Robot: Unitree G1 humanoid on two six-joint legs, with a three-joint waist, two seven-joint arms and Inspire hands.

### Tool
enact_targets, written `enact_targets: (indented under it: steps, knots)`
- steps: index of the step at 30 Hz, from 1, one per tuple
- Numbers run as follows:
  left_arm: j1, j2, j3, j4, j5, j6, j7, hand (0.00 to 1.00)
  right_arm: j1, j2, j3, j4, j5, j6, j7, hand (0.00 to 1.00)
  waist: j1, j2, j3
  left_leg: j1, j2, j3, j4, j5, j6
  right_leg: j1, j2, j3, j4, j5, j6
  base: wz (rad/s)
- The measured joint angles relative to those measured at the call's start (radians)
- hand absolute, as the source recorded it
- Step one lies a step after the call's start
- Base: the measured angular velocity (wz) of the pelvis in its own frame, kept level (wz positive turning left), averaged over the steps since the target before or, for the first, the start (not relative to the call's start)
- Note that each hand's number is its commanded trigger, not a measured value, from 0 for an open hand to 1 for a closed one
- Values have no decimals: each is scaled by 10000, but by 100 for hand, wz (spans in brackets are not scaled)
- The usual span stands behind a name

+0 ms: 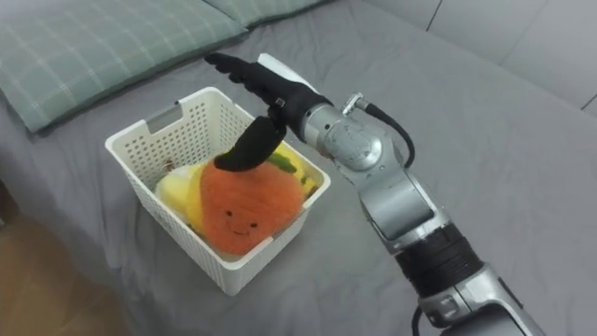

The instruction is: Collect toys from the bed

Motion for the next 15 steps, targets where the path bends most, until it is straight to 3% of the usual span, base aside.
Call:
enact_targets:
  steps: [4, 6, 12, 15]
  knots:
    - [383, -175, 13, -20, -67, -108, 186, 0, 523, -10, -961, -408, 10, -84, -546, 0, -284, 55, -4, 158, 17, 174, 9, -41, 50, 107, -9, 107, 2, 7, -8, -15]
    - [673, -307, 74, -14, -58, -174, 189, 0, 701, -56, -1655, -615, 50, -108, -985, 0, -439, 140, 6, 188, 50, 387, 0, -69, 74, 61, -5, 368, 4, 10, -7, -23]
    - [1278, -501, 221, -13, -69, -325, 288, 0, 1248, -162, -2526, -723, 395, -754, -2382, 0, -1137, 517, -135, 325, 123, 732, -145, -113, 94, 43, 12, 636, 6, 51, 12, -17]
    - [1317, -551, 352, -6, -128, -412, 418, 0, 1772, -187, -2932, -866, 412, -757, -2880, 0, -1416, 597, -153, 344, 152, 882, -198, -114, 93, -29, 27, 828, 18, 50, 12, -17]
